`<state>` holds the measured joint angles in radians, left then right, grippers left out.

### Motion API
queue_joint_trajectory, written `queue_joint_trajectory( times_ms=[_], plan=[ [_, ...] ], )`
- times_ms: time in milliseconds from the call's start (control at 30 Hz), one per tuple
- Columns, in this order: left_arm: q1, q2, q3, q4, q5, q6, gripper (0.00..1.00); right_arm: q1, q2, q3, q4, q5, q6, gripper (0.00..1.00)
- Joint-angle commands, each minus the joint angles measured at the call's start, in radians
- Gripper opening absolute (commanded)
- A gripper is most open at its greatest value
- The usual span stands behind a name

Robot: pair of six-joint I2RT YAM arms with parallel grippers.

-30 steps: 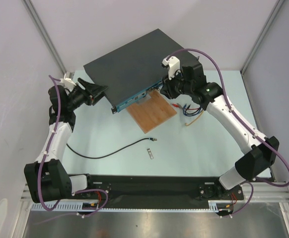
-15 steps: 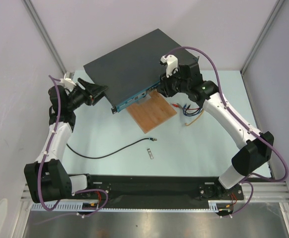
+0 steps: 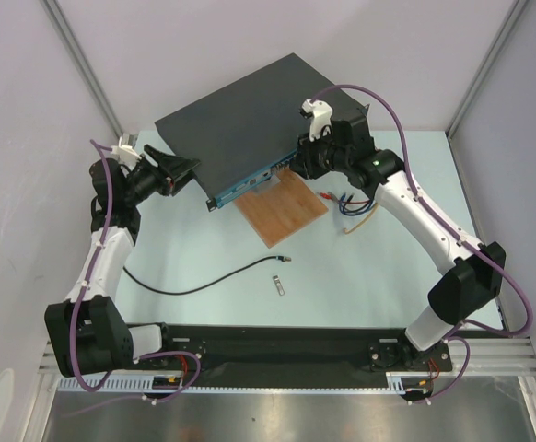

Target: Insert the plug into the switch port

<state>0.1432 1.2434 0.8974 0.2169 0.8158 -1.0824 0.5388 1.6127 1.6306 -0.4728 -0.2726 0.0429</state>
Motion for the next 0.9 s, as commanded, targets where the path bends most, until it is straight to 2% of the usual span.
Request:
queue_joint_trajectory(
  times_ms=[0,300,633,733,767,800,833,867],
  plan=[
    [-0.034,0.027,0.009,-0.011,0.011,0.068,0.0,-0.002,0.003,0.005,0.223,0.032,0.06,0.22],
    [-0.033,0.042,0.018,-0.008,0.009,0.072,0.01,0.0,0.027,0.014,0.347,0.047,0.115,0.12],
    [-0.033,0.041,0.023,-0.02,0.011,0.085,0.0,0.009,0.023,-0.008,0.445,0.043,0.143,0.11],
    [-0.031,0.03,0.034,-0.045,0.008,0.108,0.02,0.009,-0.006,-0.031,0.376,0.01,0.082,0.2],
    [-0.031,0.025,0.043,-0.051,0.006,0.127,0.05,0.006,-0.019,-0.041,0.331,-0.013,0.065,0.25],
    [-0.03,0.022,0.044,-0.053,0.005,0.131,0.09,0.001,-0.055,-0.057,0.313,-0.032,0.046,0.29],
    [-0.028,0.016,0.044,-0.05,0.005,0.133,0.19,-0.003,-0.077,-0.104,0.301,-0.051,0.031,0.32],
    [-0.027,0.013,0.043,-0.048,0.006,0.134,0.26,-0.003,-0.098,-0.129,0.275,-0.072,-0.003,0.38]
  ],
)
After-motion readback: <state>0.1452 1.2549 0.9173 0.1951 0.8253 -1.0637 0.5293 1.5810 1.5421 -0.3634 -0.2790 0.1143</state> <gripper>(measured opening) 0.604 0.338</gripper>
